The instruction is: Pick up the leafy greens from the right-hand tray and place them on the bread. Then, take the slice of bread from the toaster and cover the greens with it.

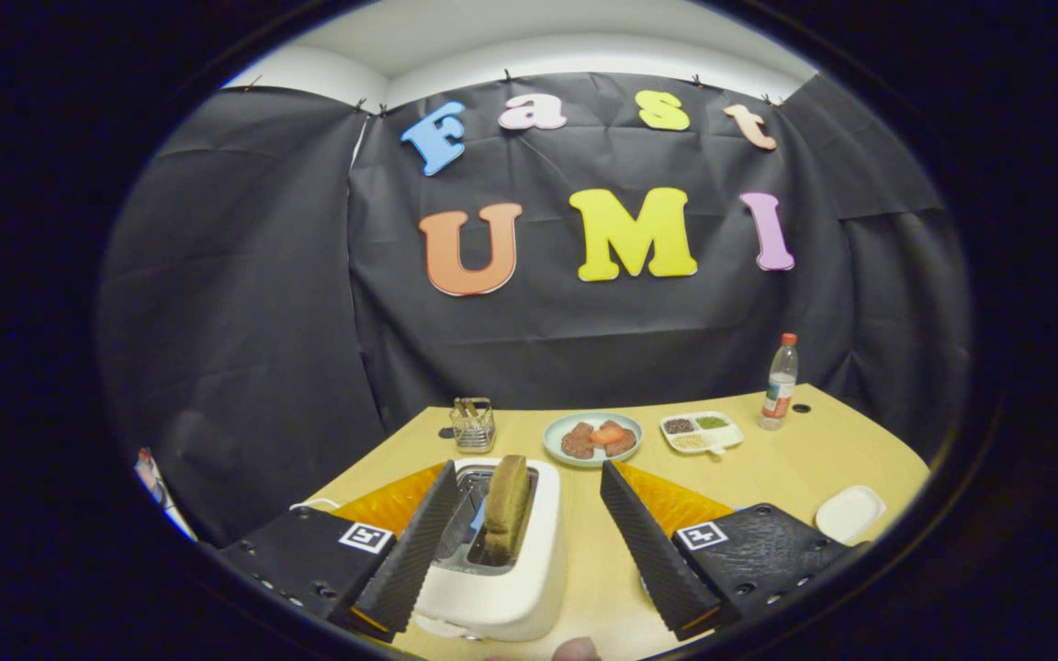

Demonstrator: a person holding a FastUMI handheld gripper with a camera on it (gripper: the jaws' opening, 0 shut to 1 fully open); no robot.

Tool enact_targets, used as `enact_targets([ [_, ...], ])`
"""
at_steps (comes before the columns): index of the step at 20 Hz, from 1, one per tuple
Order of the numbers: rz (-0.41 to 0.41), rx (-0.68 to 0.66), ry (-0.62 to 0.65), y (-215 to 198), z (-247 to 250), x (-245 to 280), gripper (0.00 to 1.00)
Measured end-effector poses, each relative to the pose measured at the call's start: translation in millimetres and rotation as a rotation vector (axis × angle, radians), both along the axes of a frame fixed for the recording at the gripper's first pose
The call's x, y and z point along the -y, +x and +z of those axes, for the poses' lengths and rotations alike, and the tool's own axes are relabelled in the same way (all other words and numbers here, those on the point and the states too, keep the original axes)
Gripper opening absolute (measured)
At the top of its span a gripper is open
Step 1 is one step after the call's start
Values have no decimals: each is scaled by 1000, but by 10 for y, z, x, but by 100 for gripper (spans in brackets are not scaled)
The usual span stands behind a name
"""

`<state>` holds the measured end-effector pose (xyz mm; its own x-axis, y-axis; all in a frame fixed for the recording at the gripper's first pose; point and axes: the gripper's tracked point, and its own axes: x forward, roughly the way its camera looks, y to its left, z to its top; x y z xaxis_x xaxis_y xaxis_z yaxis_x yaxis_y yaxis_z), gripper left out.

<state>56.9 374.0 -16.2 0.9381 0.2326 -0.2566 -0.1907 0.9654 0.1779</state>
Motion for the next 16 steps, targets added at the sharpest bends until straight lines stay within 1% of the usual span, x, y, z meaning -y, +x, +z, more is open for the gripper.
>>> enact_targets([
  [2,-28,-29,-21,82,-130,-98,96],
  [4,-39,-53,-53,162,-250,-171,96],
  [6,-39,-70,-88,221,-340,-246,93],
  [8,-39,-77,-108,264,-388,-293,82],
  [11,-47,-106,-97,309,-454,-330,48],
  [14,-68,-106,-93,328,-425,-277,15],
  [15,-57,-101,-83,342,-388,-286,10],
  [16,-54,-97,-72,322,-420,-278,10],
])
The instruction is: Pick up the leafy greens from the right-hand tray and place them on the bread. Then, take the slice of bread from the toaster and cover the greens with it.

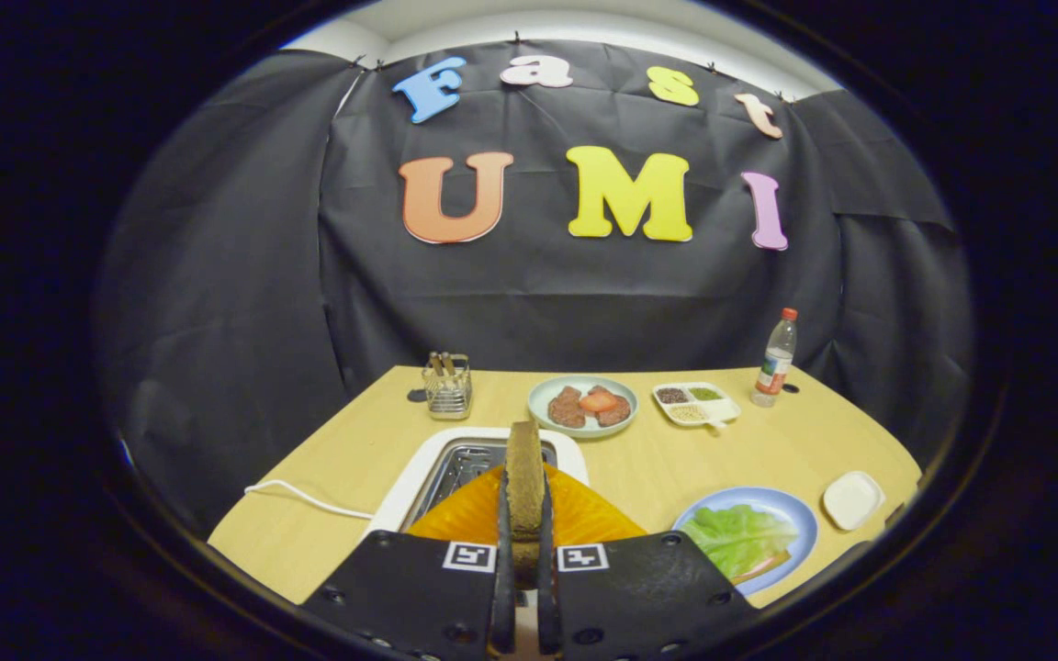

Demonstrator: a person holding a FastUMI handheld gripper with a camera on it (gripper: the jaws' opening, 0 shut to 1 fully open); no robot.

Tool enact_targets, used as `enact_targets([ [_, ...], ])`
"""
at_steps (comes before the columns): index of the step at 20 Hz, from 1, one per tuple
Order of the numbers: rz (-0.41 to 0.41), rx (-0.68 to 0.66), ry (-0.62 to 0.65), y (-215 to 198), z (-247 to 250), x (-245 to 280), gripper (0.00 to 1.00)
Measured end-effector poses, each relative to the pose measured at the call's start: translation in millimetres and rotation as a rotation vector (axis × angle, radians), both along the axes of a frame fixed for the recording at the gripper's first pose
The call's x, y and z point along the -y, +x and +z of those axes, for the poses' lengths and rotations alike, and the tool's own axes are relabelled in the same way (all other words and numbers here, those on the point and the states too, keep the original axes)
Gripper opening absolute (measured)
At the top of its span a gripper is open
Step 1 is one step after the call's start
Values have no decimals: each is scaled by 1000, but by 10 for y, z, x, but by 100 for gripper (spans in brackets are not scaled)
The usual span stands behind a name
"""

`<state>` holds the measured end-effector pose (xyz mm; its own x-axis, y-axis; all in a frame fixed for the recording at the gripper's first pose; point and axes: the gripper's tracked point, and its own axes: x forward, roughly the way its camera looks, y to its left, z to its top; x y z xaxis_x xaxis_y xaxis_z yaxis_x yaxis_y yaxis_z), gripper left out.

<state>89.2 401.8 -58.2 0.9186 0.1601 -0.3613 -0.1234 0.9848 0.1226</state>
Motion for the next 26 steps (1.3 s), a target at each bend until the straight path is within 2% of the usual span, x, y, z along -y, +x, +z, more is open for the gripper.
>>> enact_targets([
  [1,15,3,4,-9,87,-1,3],
  [13,32,124,135,-169,835,248,3],
  [18,31,179,187,-327,1166,533,3],
  [22,-14,184,187,-382,1088,1016,3],
  [26,-70,137,171,-361,692,1502,3],
])
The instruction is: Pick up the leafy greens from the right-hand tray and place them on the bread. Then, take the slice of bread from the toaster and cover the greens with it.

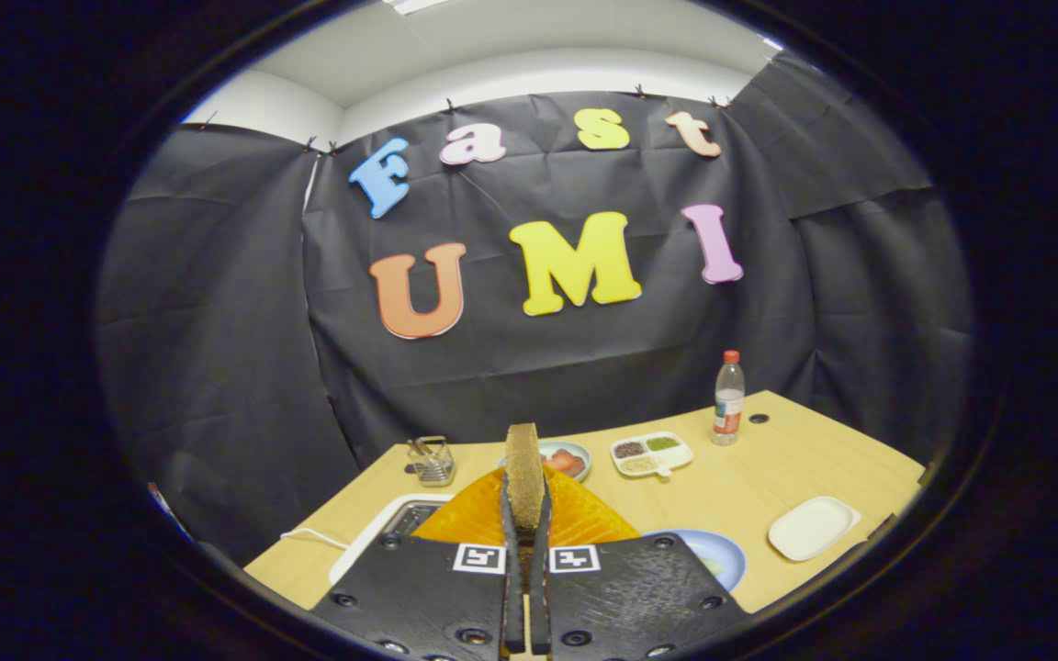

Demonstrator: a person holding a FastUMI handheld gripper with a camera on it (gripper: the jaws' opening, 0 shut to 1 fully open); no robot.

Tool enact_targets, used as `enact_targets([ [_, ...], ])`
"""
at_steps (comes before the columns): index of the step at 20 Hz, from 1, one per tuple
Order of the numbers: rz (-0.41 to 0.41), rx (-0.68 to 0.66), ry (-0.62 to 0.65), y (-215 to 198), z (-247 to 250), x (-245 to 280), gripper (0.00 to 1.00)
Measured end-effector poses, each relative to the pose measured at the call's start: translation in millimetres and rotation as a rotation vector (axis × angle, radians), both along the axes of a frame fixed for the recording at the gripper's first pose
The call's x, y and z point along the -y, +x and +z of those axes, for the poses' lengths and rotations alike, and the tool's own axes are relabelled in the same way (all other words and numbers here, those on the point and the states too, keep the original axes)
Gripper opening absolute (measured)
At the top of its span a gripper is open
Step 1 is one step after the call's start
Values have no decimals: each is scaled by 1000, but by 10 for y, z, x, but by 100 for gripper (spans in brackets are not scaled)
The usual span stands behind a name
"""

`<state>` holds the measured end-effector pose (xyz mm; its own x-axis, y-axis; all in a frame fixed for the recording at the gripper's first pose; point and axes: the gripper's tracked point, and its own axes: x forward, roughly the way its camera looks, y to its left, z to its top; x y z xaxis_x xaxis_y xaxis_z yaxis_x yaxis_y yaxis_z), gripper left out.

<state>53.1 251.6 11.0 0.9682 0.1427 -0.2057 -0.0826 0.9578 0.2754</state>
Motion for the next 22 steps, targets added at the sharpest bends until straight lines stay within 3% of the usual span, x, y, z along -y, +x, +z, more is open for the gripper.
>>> enact_targets([
  [7,-48,-104,48,85,-750,445,3],
  [10,-14,-153,110,149,-1044,404,3],
  [18,-14,-227,219,265,-1487,706,3],
  [22,-16,-246,198,284,-1616,888,14],
])
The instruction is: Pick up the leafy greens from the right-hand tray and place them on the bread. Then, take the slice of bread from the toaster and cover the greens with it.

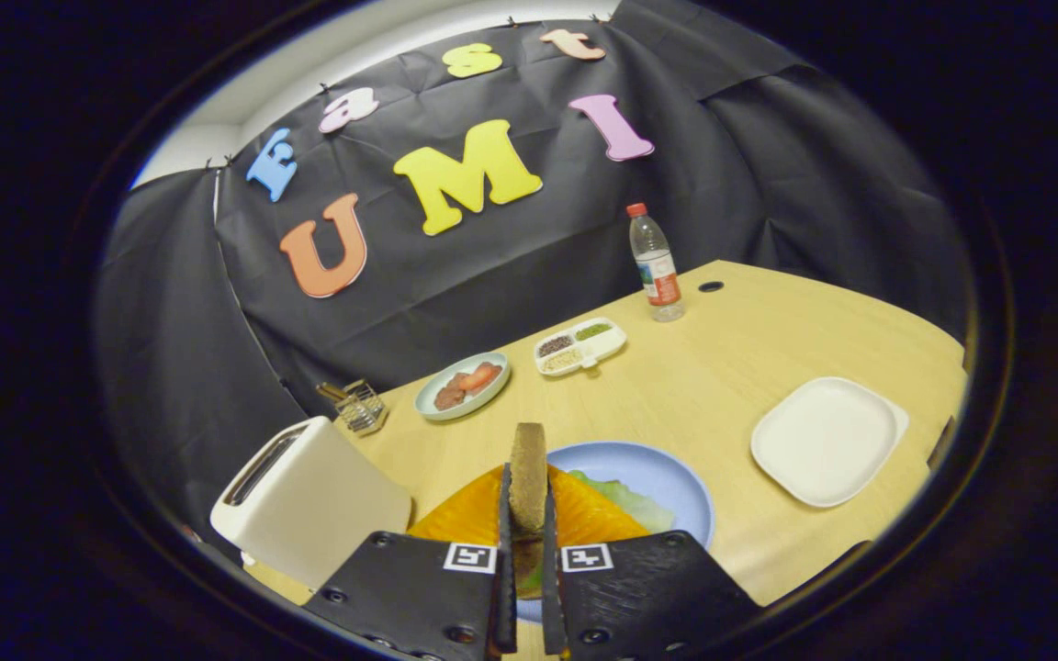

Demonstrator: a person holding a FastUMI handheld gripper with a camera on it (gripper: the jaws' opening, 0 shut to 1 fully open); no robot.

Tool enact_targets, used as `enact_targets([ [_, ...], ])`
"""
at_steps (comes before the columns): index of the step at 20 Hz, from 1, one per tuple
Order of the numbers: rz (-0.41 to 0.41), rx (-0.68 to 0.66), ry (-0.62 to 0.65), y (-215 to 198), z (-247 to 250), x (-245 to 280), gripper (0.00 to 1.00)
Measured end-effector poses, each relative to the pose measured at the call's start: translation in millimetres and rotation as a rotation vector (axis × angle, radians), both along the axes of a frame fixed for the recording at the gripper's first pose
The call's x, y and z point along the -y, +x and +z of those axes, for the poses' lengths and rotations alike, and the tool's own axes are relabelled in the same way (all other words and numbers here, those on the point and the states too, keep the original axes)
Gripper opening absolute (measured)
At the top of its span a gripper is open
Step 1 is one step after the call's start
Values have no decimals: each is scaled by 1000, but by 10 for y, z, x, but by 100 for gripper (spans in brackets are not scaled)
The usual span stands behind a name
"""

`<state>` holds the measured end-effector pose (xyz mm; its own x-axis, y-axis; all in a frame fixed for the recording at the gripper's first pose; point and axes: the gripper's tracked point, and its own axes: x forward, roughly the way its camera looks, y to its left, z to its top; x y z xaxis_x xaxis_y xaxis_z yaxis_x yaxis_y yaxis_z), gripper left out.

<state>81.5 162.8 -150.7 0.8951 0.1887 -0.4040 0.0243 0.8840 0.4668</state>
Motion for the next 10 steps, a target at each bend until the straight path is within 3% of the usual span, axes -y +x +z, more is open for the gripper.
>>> enact_targets([
  [6,20,-46,-28,-11,-233,151,30],
  [10,32,-65,-55,-47,-317,248,57],
])
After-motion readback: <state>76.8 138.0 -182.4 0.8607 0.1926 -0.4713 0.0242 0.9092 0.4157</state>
